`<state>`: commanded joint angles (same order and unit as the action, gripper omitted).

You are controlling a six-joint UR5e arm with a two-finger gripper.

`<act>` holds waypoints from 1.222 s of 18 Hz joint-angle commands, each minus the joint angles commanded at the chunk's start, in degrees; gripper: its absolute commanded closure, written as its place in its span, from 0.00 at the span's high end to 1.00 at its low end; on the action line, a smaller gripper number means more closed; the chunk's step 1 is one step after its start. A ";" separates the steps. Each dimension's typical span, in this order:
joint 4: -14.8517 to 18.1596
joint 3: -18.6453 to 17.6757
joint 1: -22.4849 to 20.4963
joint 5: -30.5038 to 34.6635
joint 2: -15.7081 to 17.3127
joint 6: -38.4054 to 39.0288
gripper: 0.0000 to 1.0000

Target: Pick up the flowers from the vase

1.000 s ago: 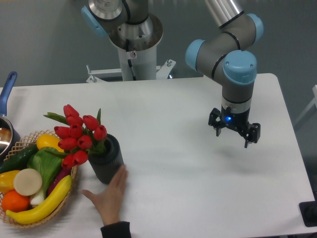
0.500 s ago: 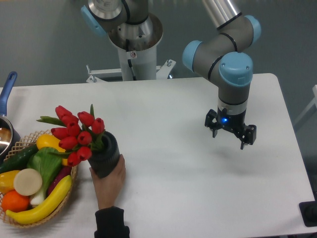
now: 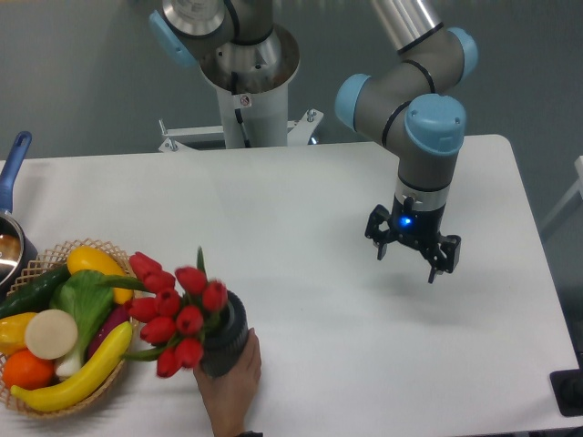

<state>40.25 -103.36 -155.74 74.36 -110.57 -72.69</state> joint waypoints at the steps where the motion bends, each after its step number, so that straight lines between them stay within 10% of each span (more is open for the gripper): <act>1: 0.00 0.17 0.00 -1.49 0.09 1.13 1.00; 14: -0.35 -0.26 4.12 -35.31 5.45 8.35 1.00; 22: -0.35 -1.05 11.77 -39.73 5.10 7.74 1.00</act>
<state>39.90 -104.41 -143.97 34.63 -105.47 -64.95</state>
